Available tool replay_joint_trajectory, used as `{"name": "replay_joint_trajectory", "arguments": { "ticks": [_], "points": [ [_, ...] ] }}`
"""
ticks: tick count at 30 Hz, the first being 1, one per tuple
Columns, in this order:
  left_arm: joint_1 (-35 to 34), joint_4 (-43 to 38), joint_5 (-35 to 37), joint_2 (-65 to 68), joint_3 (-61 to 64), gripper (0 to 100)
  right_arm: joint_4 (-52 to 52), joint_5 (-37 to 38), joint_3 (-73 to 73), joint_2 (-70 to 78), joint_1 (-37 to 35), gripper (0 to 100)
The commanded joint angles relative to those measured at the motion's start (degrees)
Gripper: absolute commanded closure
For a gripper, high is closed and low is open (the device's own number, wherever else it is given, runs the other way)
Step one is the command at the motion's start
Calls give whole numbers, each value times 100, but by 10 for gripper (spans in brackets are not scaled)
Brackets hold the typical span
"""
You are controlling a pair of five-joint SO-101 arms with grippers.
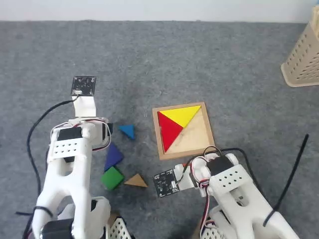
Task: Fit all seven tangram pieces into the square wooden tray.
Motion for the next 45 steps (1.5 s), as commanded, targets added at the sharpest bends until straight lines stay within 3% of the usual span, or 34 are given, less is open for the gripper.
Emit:
{"name": "replay_joint_trajectory", "arguments": {
  "ticks": [1,10,15,25,33,39,45],
  "points": [
    [26,-97,-88,-176,-13,802,-92,-378,-501,180,75,760],
    [26,-88,-88,-176,-13,802,-409,-563,-993,1640,242,764],
    [26,-88,-88,-176,-13,802,-374,-624,-941,1736,259,858],
    [26,-88,-88,-176,-13,802,-426,-2330,-1099,1727,251,992],
    [26,-88,-97,-176,-22,802,-303,-3771,-1618,1727,251,992],
    [26,-88,-97,-176,-40,802,752,-4633,-2497,1727,251,992],
    [26,-88,-97,-176,-31,802,1059,-5354,-3349,1727,259,992]
  ]
}}
